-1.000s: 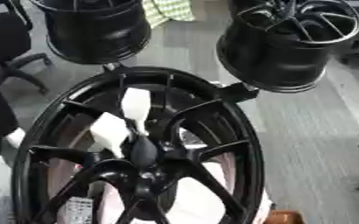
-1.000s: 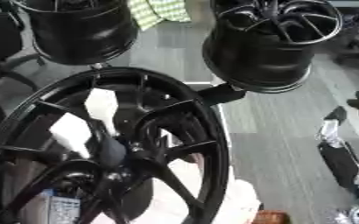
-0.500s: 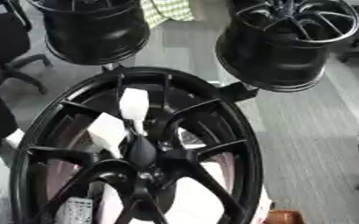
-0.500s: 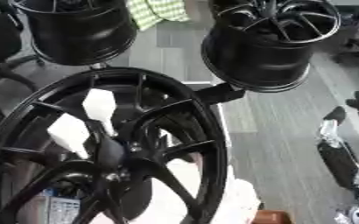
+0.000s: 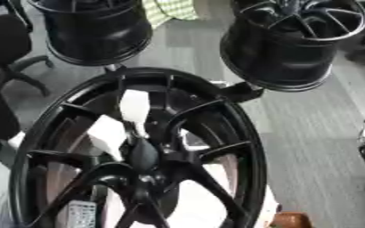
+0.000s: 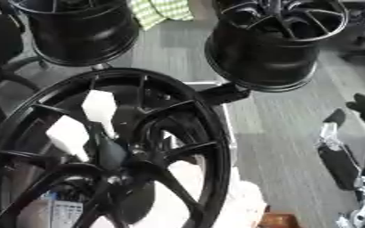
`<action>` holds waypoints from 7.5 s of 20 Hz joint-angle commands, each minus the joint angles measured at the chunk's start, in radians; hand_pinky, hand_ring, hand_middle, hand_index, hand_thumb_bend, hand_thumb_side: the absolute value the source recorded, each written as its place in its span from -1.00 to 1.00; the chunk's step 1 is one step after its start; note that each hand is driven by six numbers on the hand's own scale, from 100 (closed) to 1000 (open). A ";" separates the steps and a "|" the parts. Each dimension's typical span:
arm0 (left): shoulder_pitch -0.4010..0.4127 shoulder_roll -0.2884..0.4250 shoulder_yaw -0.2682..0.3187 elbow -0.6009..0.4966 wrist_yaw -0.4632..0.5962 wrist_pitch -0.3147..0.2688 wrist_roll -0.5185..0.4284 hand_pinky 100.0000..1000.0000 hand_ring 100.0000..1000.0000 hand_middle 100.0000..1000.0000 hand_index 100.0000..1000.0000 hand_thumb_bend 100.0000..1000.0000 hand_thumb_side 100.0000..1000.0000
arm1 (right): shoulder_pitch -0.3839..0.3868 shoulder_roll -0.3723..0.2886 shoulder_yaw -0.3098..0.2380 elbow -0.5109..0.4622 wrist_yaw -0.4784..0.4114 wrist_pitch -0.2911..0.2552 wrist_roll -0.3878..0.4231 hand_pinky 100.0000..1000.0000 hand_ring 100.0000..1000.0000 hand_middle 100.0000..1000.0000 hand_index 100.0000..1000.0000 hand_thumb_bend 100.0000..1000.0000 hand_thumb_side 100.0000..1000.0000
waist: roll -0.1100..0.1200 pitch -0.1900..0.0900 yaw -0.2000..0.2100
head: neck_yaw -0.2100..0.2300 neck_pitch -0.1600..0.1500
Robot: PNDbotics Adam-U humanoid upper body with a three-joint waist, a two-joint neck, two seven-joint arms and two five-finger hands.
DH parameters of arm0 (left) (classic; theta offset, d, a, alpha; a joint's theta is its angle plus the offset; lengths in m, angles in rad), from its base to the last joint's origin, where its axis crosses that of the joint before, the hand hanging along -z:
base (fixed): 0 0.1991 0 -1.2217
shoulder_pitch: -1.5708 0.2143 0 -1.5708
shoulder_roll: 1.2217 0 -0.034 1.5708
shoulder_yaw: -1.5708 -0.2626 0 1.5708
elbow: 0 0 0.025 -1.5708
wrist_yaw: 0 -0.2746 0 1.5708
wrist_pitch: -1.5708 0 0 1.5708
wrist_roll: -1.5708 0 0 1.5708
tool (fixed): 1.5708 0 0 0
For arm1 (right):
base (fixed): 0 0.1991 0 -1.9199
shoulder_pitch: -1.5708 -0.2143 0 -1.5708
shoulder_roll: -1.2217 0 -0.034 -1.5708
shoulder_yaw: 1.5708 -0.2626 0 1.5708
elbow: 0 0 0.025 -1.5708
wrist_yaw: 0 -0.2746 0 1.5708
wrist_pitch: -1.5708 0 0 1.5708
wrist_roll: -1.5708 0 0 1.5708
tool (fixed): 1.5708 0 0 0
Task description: Pull the pin out of the wheel hub.
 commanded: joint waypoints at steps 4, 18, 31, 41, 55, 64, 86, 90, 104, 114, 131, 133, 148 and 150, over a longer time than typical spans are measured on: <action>-0.033 0.064 0.002 -0.156 0.066 -0.057 -0.006 0.57 0.55 0.51 0.64 -1.00 -0.66 | -0.008 -0.026 0.002 -0.012 0.020 0.002 -0.009 0.69 0.54 0.22 0.53 -1.00 -0.54 | 0.008 0.001 -0.001 | -0.005 -0.017; -0.192 0.003 -0.135 -0.253 0.144 -0.074 -0.158 0.56 0.55 0.51 0.65 -1.00 -0.64 | -0.028 -0.016 0.007 -0.012 0.009 -0.004 0.001 0.69 0.54 0.22 0.53 -1.00 -0.54 | -0.002 0.013 -0.024 | 0.031 0.062; -0.353 -0.104 -0.285 -0.253 0.119 0.104 -0.239 0.57 0.55 0.52 0.66 -1.00 -0.62 | -0.025 -0.013 0.009 -0.012 0.002 0.001 0.008 0.69 0.54 0.22 0.53 -1.00 -0.53 | -0.004 0.004 -0.019 | 0.021 0.046; -0.421 -0.204 -0.373 -0.162 0.039 0.251 -0.285 0.55 0.53 0.48 0.71 -1.00 -0.29 | -0.030 -0.009 0.011 -0.012 -0.004 0.000 0.012 0.69 0.54 0.22 0.53 -1.00 -0.52 | -0.002 0.005 -0.024 | 0.022 0.046; -0.422 -0.268 -0.422 -0.026 -0.102 0.271 -0.270 0.58 0.55 0.48 0.72 -1.00 0.12 | -0.040 -0.001 0.010 -0.012 -0.011 -0.001 0.014 0.69 0.53 0.21 0.53 -1.00 -0.52 | 0.003 0.012 -0.035 | 0.035 0.048; -0.397 -0.262 -0.428 0.012 -0.153 0.233 -0.299 0.60 0.57 0.46 0.64 -1.00 0.49 | -0.042 0.004 0.010 -0.012 -0.014 -0.003 0.007 0.68 0.53 0.21 0.53 -1.00 -0.52 | 0.002 0.015 -0.037 | 0.035 0.053; -0.344 -0.261 -0.424 0.080 -0.253 0.137 -0.299 0.60 0.56 0.42 0.68 -1.00 0.26 | -0.047 0.024 0.013 -0.012 -0.026 0.000 -0.002 0.68 0.52 0.19 0.52 -1.00 -0.50 | -0.003 0.021 -0.044 | 0.031 0.041; -0.341 -0.264 -0.425 0.085 -0.258 0.128 -0.299 0.59 0.55 0.41 0.67 -1.00 0.38 | -0.047 0.027 0.014 -0.012 -0.027 0.001 -0.002 0.68 0.52 0.19 0.52 -1.00 -0.50 | -0.003 0.021 -0.044 | 0.031 0.040; -0.333 -0.259 -0.412 0.092 -0.231 0.068 -0.299 0.65 0.60 0.44 0.68 -1.00 0.70 | -0.046 0.033 0.019 -0.012 -0.036 0.003 -0.011 0.68 0.50 0.17 0.52 -1.00 -0.49 | -0.003 0.022 -0.044 | 0.028 0.038; -0.333 -0.264 -0.423 0.120 -0.265 -0.008 -0.299 0.66 0.61 0.46 0.77 -1.00 0.59 | -0.045 0.039 0.023 -0.012 -0.039 0.006 -0.010 0.68 0.50 0.16 0.51 -1.00 -0.48 | -0.004 0.022 -0.045 | 0.025 0.034; -0.329 -0.252 -0.412 0.097 -0.243 -0.063 -0.299 0.64 0.58 0.43 0.74 -0.73 -0.50 | -0.044 0.045 0.022 -0.012 -0.046 0.012 -0.013 0.68 0.49 0.15 0.51 -1.00 -0.47 | -0.003 0.021 -0.046 | 0.023 0.030; -0.328 -0.244 -0.408 0.086 -0.234 -0.060 -0.299 0.64 0.59 0.44 0.74 -0.72 -0.49 | -0.044 0.045 0.022 -0.012 -0.047 0.012 -0.013 0.68 0.49 0.15 0.51 -1.00 -0.46 | -0.002 0.020 -0.046 | 0.023 0.029; -0.324 -0.230 -0.391 0.052 -0.229 -0.050 -0.299 0.69 0.66 0.51 0.77 -0.64 -0.49 | -0.043 0.052 0.024 -0.012 -0.051 0.014 -0.011 0.68 0.47 0.13 0.50 -1.00 -0.46 | -0.001 0.022 -0.049 | 0.022 0.028; -0.324 -0.230 -0.392 0.052 -0.234 -0.060 -0.299 0.70 0.67 0.53 0.78 -0.62 -0.49 | -0.044 0.052 0.024 -0.012 -0.051 0.013 -0.010 0.68 0.47 0.13 0.50 -1.00 -0.46 | -0.001 0.022 -0.048 | 0.023 0.028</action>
